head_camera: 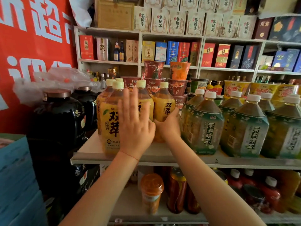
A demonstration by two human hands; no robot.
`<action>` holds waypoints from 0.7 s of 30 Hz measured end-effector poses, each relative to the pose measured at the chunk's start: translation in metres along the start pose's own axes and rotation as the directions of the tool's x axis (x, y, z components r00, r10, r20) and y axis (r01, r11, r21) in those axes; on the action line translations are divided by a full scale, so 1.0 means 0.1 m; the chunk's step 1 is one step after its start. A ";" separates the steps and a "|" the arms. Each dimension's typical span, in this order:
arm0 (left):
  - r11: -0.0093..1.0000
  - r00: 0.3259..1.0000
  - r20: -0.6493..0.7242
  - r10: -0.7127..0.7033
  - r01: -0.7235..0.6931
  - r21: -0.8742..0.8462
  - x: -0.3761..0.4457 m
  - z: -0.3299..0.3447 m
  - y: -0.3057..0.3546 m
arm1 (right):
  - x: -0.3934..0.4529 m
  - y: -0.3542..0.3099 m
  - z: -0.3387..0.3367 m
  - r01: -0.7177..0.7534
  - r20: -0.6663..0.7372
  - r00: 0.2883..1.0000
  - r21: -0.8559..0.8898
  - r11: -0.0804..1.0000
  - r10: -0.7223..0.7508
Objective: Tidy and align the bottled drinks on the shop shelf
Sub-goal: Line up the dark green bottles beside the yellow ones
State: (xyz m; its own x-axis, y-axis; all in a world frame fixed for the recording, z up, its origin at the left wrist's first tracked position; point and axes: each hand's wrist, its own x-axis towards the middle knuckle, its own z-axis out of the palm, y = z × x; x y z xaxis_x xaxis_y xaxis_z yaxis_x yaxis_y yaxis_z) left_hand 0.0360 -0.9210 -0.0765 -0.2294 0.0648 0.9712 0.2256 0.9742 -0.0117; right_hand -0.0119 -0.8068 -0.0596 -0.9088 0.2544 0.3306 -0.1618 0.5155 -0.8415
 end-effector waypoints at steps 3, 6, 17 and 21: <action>0.993 0.981 0.163 0.102 -0.091 -0.074 -0.03 0.10 0.20 | 0.06 0.01 -0.03 -0.030 0.042 0.999 -0.007 1.000 0.031; 0.996 0.951 0.303 -0.058 0.075 -0.046 0.06 0.18 0.28 | 0.09 0.01 -0.07 -0.041 0.076 0.996 -0.014 0.999 0.042; 0.956 0.857 0.430 -0.286 0.284 0.070 0.70 0.36 0.33 | -0.04 0.20 -0.24 0.055 0.043 0.998 -0.292 0.955 -0.044; 0.935 0.844 0.403 -0.353 0.302 0.187 0.79 0.42 0.29 | -0.06 0.20 -0.23 0.057 0.065 0.997 -0.254 0.966 -0.042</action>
State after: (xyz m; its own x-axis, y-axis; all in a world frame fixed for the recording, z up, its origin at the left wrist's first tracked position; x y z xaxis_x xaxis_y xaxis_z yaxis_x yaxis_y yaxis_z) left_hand -0.0156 -0.8787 -0.0098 -0.6553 -0.2022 0.7278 -0.0356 0.9707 0.2377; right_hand -0.0009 -0.7797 -0.0685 -0.9244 0.1787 0.3370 -0.1106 0.7200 -0.6851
